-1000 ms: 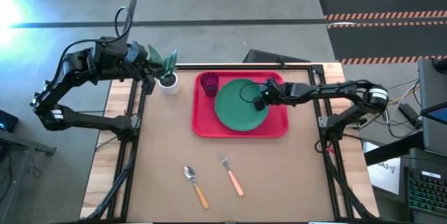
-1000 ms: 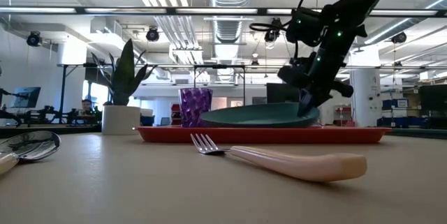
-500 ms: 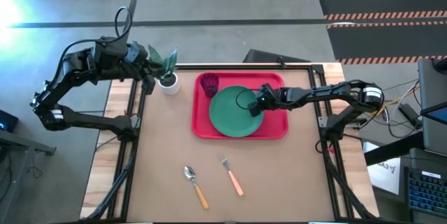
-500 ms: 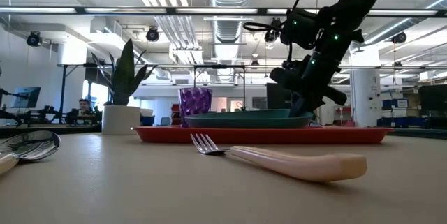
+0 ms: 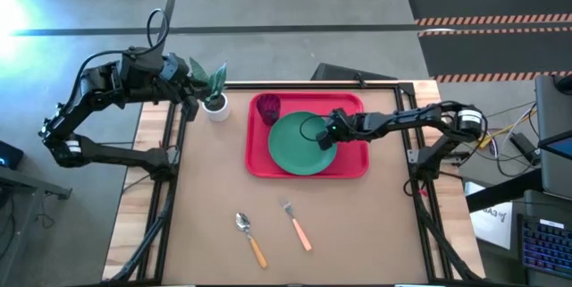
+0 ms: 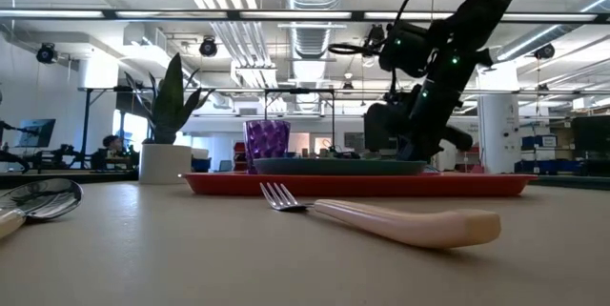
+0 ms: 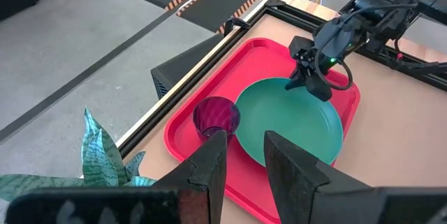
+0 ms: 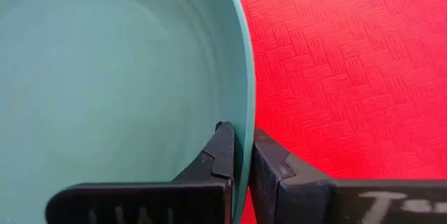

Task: Pick and place plate/cup/fork/spoon on tray
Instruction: Put the green plate on the red tray, then put the light orange fork on the red tray to the right of the green plate

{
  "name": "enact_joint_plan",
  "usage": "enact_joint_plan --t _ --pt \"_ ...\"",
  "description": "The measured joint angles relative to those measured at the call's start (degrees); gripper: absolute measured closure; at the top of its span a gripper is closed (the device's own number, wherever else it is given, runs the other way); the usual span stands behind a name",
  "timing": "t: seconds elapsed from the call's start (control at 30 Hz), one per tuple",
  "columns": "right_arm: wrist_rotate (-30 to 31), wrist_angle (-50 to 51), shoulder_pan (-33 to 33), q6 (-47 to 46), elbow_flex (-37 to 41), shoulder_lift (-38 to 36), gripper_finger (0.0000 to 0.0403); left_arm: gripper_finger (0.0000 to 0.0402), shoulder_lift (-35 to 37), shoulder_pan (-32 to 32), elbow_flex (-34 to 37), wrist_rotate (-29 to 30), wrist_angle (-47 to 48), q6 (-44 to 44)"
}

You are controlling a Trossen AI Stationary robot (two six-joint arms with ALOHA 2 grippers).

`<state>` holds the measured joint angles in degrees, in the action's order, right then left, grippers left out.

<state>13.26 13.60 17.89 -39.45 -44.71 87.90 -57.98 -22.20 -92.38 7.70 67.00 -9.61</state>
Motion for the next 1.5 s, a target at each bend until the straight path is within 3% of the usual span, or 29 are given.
enact_joint_plan --t 0.2,0.53,0.8,0.9,1.13,1.33,1.5 --pt "-0.1 0.0 0.0 2.4 0.1 -1.4 0.0390 0.0322 0.0 0.0 0.0 0.0 0.0 0.0" --pt "0.1 0.2 0.0 5.4 -0.3 -5.9 0.0342 0.0322 0.0 0.0 0.0 0.0 0.0 0.0" --pt "0.2 0.2 0.0 5.4 -0.3 -4.4 0.0338 0.0322 0.0 0.0 0.0 -0.1 0.0 0.0" --pt "-2.4 0.5 0.0 7.1 -1.3 -5.5 0.0338 0.0322 0.0 0.0 0.0 -0.2 0.0 0.0" --pt "-16.4 11.8 -2.5 8.2 -9.4 -11.4 0.0337 0.0322 0.0 0.0 0.0 -0.2 0.0 0.0" --pt "-15.8 31.0 -6.7 7.3 -20.4 -14.6 0.0337 0.0322 -0.1 0.0 0.0 -0.2 0.0 1.0" --pt "-18.5 33.2 -16.3 1.8 -26.8 -14.4 0.0337 0.0322 -0.1 0.0 0.0 -0.2 0.0 1.0"
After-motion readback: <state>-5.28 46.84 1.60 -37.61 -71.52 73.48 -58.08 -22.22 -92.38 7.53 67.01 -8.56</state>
